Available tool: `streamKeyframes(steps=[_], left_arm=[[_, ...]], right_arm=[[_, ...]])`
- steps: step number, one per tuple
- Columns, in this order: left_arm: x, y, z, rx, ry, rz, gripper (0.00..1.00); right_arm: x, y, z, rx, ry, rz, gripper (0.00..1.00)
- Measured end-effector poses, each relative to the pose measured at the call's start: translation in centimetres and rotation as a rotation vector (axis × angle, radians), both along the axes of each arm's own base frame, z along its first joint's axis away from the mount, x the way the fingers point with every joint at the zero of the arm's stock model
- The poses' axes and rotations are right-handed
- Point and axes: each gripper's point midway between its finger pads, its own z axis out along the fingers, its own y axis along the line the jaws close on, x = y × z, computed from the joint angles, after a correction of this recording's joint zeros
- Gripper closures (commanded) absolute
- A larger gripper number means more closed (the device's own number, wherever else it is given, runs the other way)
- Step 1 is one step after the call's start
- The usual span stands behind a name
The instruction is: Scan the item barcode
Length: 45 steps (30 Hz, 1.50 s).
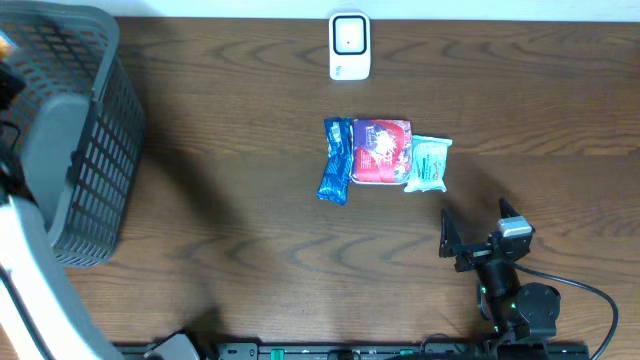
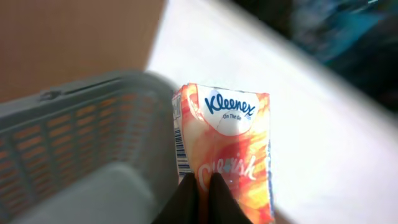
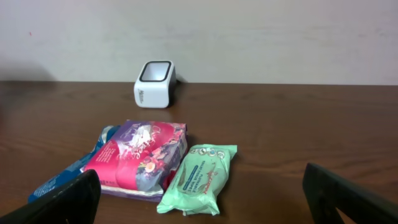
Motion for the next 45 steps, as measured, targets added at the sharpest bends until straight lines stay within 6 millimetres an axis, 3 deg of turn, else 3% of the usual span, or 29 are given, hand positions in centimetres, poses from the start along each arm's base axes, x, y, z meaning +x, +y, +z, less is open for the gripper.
streamKeyframes(steps=[4, 8, 10, 12, 16, 28, 31, 33, 37, 45], left_arm=[[0.0, -6.8, 3.6, -0.051, -0.118, -0.178, 0.93], [1.9, -15.7, 3.7, -0.093, -0.120, -0.433, 0.93], [2.8, -19.9, 2.5, -0.105, -0.079, -0.550, 0.93], [3.5, -24.2, 0.1, -0.104, 0.004, -0.667, 0.93], [4.0, -29.1, -5.8, -0.101, 0.212, -0.757, 0.93], [4.8, -36.5, -24.0, -0.060, 0.759, -0.827, 0.91], [4.6, -37.8, -27.7, -0.046, 0.849, -0.848, 0.44], [4.4, -38.2, -29.4, -0.042, 0.894, -0.856, 0.32], [4.5, -37.9, -30.5, -0.043, 0.921, -0.843, 0.23], [5.2, -35.8, -29.2, -0.058, 0.891, -0.802, 0.21]], right_arm=[[0.0, 0.0, 0.0, 0.000, 0.000, 0.000, 0.01], [0.0, 0.0, 0.0, 0.000, 0.000, 0.000, 0.01], [0.0, 0.0, 0.0, 0.000, 0.000, 0.000, 0.01], [0.0, 0.0, 0.0, 0.000, 0.000, 0.000, 0.01], [0.0, 0.0, 0.0, 0.000, -0.001, 0.000, 0.01], [0.0, 0.0, 0.0, 0.000, 0.000, 0.000, 0.01], [0.0, 0.0, 0.0, 0.000, 0.000, 0.000, 0.01], [0.0, 0.0, 0.0, 0.000, 0.000, 0.000, 0.01], [0.0, 0.0, 0.0, 0.000, 0.000, 0.000, 0.01], [0.0, 0.0, 0.0, 0.000, 0.000, 0.000, 0.01]])
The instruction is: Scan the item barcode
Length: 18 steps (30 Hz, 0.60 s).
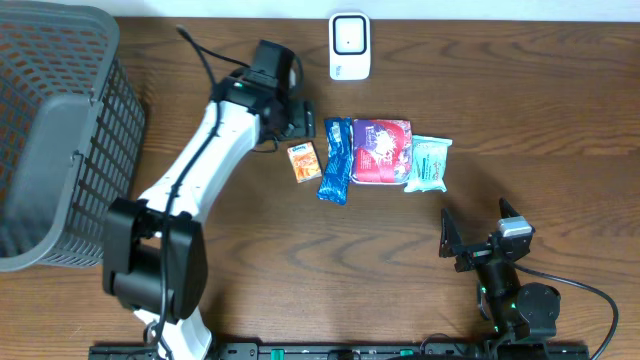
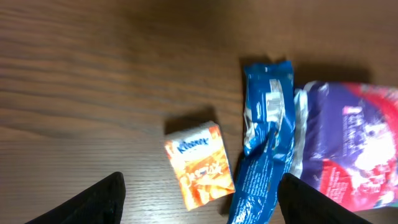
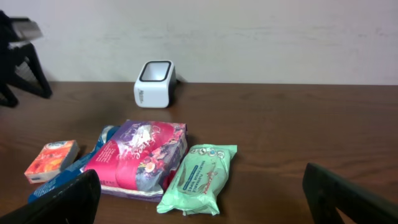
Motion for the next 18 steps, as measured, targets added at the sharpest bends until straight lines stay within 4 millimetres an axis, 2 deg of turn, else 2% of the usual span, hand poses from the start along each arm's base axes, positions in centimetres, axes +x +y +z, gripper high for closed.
streamKeyframes(steps=[2, 3, 4, 6, 8, 10, 12, 18], left_arm=[[0.3, 1.2, 1.7, -0.012, -0.037, 0.028, 0.20], [0.4, 1.8, 2.7, -0.018, -0.059, 0.042, 0.12], [0.5, 3.0, 4.5, -0.025, -0.098, 0.063, 0.09], [0.3, 4.2, 6.5, -0.036, -0.132, 0.094, 0.02], [-0.6, 5.9, 8.7, -0.038, -0.163, 0.127, 0.02], [-1.6, 6.9, 9.8, -0.037, -0.166, 0.148, 0.02], [-2.8, 7.5, 9.9, -0.029, -0.132, 0.158, 0.02], [-6.9, 8.2, 7.3, 0.020, 0.071, 0.158, 0.02]], right_arm=[[0.0, 0.0, 0.0, 0.000, 0.000, 0.000, 0.01], [0.0, 0.0, 0.0, 0.000, 0.000, 0.000, 0.01], [0.0, 0.0, 0.0, 0.000, 0.000, 0.000, 0.01], [0.0, 0.0, 0.0, 0.000, 0.000, 0.000, 0.01], [0.0, 0.0, 0.0, 0.000, 0.000, 0.000, 0.01], [0.0, 0.0, 0.0, 0.000, 0.000, 0.000, 0.01], [0.0, 0.0, 0.0, 0.000, 0.000, 0.000, 0.01], [0.0, 0.0, 0.0, 0.000, 0.000, 0.000, 0.01]])
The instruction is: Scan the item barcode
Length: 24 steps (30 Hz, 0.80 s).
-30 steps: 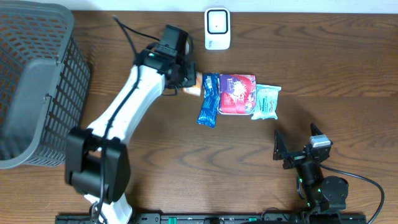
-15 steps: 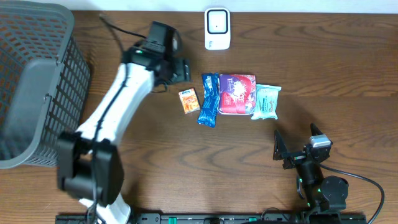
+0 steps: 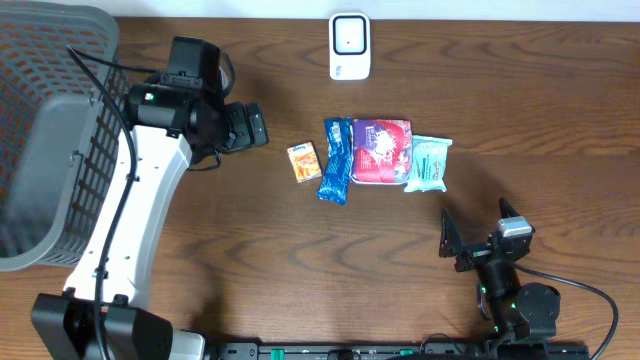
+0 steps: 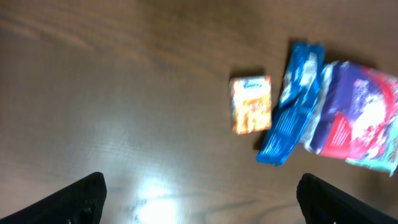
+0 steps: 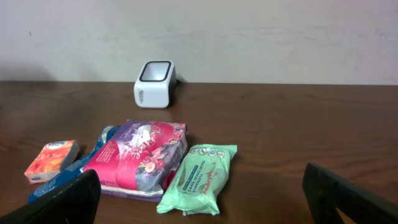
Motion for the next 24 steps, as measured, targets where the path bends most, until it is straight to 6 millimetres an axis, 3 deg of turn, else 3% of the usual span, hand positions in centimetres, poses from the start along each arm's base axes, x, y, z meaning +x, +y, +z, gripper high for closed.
streamKeyframes(steps=[8, 15, 19, 21, 24], left_arm=[[-1.1, 0.2, -0.4, 0.007, 0.046, 0.000, 0.02], [-1.1, 0.2, -0.4, 0.007, 0.046, 0.000, 0.02], [-1.0, 0.2, -0.4, 0.007, 0.046, 0.000, 0.02], [-1.1, 0.2, -0.4, 0.007, 0.046, 0.001, 0.02], [-1.1, 0.2, -0.4, 0.007, 0.047, 0.000, 0.02]], right_arm=[[0.0, 0.1, 0.9, 0.008, -0.036, 0.007, 0.01], [-1.5, 4.2, 4.0, 0.279, -0.074, 0.265, 0.01], [-3.1, 5.4, 8.3, 0.396, -0.196, 0.388, 0.01], [-4.9, 5.7, 12.0, 0.406, -0.349, 0.455, 0.01], [-6.8, 5.7, 15.2, 0.401, -0.479, 0.494, 0.01]])
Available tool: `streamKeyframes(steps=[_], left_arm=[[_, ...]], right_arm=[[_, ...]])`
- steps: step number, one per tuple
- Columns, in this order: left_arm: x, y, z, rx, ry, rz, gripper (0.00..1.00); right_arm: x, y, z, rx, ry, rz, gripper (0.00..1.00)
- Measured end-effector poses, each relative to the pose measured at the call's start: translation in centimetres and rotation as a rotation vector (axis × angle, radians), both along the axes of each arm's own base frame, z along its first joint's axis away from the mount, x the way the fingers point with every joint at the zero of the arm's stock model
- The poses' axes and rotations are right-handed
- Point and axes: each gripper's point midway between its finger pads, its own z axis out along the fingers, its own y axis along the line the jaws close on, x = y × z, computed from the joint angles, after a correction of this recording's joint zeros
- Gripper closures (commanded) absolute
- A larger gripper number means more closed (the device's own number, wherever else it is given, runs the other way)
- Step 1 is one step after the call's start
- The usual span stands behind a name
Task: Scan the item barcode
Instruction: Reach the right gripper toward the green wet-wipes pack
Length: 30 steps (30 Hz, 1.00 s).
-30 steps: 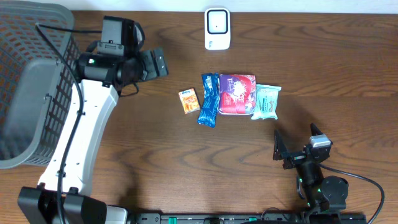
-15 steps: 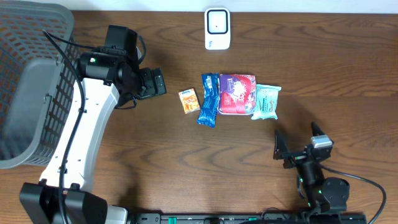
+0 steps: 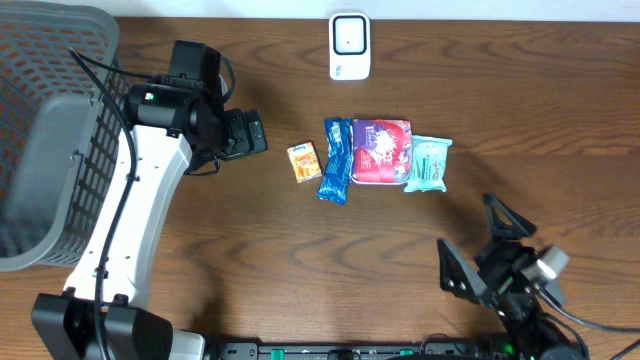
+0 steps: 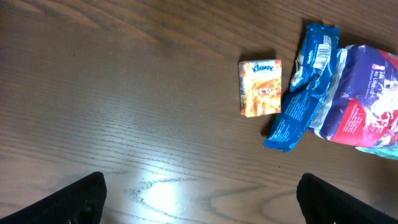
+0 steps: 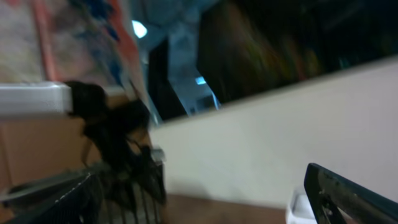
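Note:
A small orange Kleenex pack (image 3: 303, 162) lies flat on the wooden table, just left of a blue packet (image 3: 335, 160). The left wrist view shows the same Kleenex pack (image 4: 261, 96) and blue packet (image 4: 301, 112). The white scanner (image 3: 349, 45) stands at the table's far edge. My left gripper (image 3: 255, 133) hovers left of the pack, open and holding nothing. My right gripper (image 3: 478, 247) is raised and tilted at the front right, open and holding nothing. The right wrist view is blurred, with one finger (image 5: 339, 193) at its right edge.
A purple-and-red pack (image 3: 381, 152) and a green wipes pack (image 3: 428, 163) lie right of the blue packet. A grey mesh basket (image 3: 50, 130) stands at the far left. The left arm reaches across the table's left half.
My right arm has lifted and turned. Its camera, which faced the items on the table, now shows a blurred wall and the basket side. The left gripper has barely moved.
My left gripper was shut on the Kleenex pack by the basket. Then the pack lay on the table left of the blue packet, with the gripper open above it. The gripper then stood farther left. Now the right arm has risen.

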Motion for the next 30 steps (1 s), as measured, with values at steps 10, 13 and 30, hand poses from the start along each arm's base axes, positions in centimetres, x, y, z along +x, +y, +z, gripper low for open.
streamKeyframes(steps=[10, 13, 30], left_arm=[[0.0, 0.0, 0.0, 0.000, 0.000, 0.000, 0.02], [0.0, 0.0, 0.0, 0.001, -0.001, 0.000, 0.02], [0.0, 0.0, 0.0, 0.000, -0.001, 0.000, 0.02]], right_arm=[[3.4, -0.9, 0.9, -0.250, 0.374, -0.159, 0.01], [5.4, -2.0, 0.1, -0.361, 0.573, -0.225, 0.01], [15.8, -3.1, -13.2, -0.602, 1.405, -0.072, 0.01]])
